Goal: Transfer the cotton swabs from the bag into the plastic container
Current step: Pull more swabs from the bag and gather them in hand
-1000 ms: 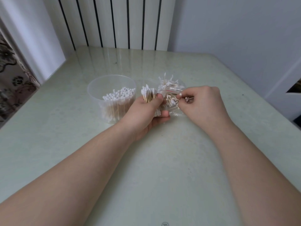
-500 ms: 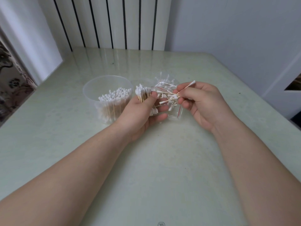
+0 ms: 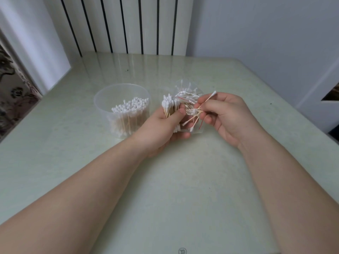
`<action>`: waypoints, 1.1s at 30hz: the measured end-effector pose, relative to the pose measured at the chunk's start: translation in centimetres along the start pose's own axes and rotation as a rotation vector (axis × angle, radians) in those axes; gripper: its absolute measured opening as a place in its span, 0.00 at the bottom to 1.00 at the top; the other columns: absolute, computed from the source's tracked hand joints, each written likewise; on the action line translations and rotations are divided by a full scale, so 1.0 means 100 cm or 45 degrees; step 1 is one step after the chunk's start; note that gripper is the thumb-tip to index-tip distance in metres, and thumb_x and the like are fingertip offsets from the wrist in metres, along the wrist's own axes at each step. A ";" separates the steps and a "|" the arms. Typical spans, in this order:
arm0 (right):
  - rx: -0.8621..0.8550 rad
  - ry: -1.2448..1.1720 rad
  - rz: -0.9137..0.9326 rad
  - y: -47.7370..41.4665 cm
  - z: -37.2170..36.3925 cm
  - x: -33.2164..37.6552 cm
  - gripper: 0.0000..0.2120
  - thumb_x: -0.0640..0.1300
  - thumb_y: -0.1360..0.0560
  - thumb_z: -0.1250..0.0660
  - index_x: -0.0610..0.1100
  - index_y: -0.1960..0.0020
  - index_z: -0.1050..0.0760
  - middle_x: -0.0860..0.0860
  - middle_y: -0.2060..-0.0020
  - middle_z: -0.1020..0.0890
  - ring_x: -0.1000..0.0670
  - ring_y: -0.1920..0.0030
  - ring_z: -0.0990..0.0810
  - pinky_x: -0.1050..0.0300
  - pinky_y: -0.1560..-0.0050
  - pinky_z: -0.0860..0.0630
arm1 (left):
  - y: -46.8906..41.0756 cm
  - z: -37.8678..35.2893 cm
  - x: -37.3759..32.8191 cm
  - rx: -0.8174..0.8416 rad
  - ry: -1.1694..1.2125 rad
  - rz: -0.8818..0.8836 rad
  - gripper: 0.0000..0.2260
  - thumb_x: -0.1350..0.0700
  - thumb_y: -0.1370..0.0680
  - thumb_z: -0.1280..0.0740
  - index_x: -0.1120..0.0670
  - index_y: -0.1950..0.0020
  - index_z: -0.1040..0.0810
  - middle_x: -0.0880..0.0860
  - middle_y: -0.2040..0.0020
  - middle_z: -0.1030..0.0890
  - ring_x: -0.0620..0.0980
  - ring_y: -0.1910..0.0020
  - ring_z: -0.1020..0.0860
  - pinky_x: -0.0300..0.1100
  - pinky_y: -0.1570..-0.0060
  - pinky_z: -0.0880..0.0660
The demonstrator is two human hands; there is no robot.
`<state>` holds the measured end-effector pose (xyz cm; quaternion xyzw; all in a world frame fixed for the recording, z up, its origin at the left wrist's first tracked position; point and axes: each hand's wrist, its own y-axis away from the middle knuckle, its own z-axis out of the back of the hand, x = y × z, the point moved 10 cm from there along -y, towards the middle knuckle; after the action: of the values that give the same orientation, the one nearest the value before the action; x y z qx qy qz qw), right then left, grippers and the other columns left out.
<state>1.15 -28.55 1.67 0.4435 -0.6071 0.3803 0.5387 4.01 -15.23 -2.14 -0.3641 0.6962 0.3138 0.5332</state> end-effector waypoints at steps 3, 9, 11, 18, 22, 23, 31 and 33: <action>-0.024 -0.038 0.002 -0.001 0.000 -0.002 0.09 0.25 0.26 0.37 0.36 0.57 0.22 0.45 0.66 0.18 0.52 0.74 0.24 0.65 0.75 0.30 | -0.001 0.002 -0.002 -0.013 -0.129 -0.063 0.04 0.58 0.15 0.39 0.53 0.44 0.24 0.51 0.53 0.20 0.46 0.56 0.22 0.39 0.64 0.24; -0.036 -0.100 0.008 -0.002 0.000 -0.001 0.09 0.25 0.25 0.38 0.36 0.57 0.22 0.46 0.67 0.17 0.54 0.74 0.25 0.66 0.74 0.29 | -0.002 -0.001 -0.005 0.007 -0.172 -0.139 0.07 0.59 0.14 0.41 0.55 0.39 0.25 0.54 0.47 0.19 0.50 0.49 0.20 0.47 0.53 0.20; -0.041 -0.114 0.008 -0.001 0.000 0.000 0.10 0.25 0.25 0.38 0.36 0.57 0.22 0.47 0.67 0.17 0.54 0.74 0.25 0.66 0.74 0.29 | -0.002 0.000 -0.006 -0.013 -0.172 -0.155 0.09 0.59 0.14 0.42 0.54 0.38 0.24 0.53 0.50 0.18 0.49 0.56 0.20 0.45 0.57 0.19; -0.104 -0.190 0.057 -0.002 0.010 0.008 0.10 0.25 0.26 0.38 0.36 0.58 0.22 0.44 0.65 0.18 0.53 0.72 0.25 0.66 0.73 0.30 | -0.003 0.019 -0.005 -0.264 0.119 -0.078 0.11 0.48 0.13 0.44 0.53 0.46 0.27 0.52 0.67 0.26 0.48 0.70 0.26 0.40 0.72 0.30; -0.096 -0.115 0.056 -0.002 0.010 0.008 0.10 0.25 0.26 0.38 0.36 0.58 0.22 0.45 0.65 0.18 0.53 0.73 0.24 0.66 0.73 0.29 | -0.002 0.020 -0.001 -0.294 0.152 -0.042 0.16 0.42 0.15 0.44 0.52 0.53 0.28 0.50 0.69 0.27 0.49 0.71 0.28 0.40 0.72 0.33; -0.096 -0.088 0.054 -0.002 0.010 0.007 0.10 0.25 0.26 0.38 0.36 0.58 0.22 0.44 0.64 0.18 0.53 0.73 0.25 0.65 0.73 0.29 | -0.001 0.019 -0.002 -0.282 0.155 -0.049 0.17 0.40 0.16 0.44 0.52 0.52 0.28 0.50 0.69 0.27 0.48 0.71 0.29 0.40 0.72 0.33; -0.073 -0.002 0.053 -0.002 0.007 0.005 0.09 0.25 0.26 0.37 0.36 0.57 0.22 0.44 0.65 0.18 0.52 0.73 0.24 0.64 0.73 0.28 | -0.001 0.014 -0.006 -0.195 -0.069 -0.122 0.11 0.51 0.16 0.36 0.53 0.56 0.27 0.50 0.68 0.28 0.47 0.70 0.29 0.41 0.71 0.32; -0.083 -0.004 0.065 -0.002 0.009 0.007 0.10 0.25 0.26 0.37 0.36 0.58 0.22 0.44 0.65 0.18 0.52 0.73 0.24 0.64 0.73 0.29 | 0.001 0.016 -0.008 -0.250 -0.048 -0.112 0.13 0.50 0.15 0.39 0.55 0.56 0.26 0.50 0.67 0.24 0.49 0.68 0.26 0.41 0.72 0.29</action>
<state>1.01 -29.52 2.29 0.4106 -0.6310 0.3732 0.5422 4.89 -13.69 -1.74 -0.4387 0.6354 0.3635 0.5213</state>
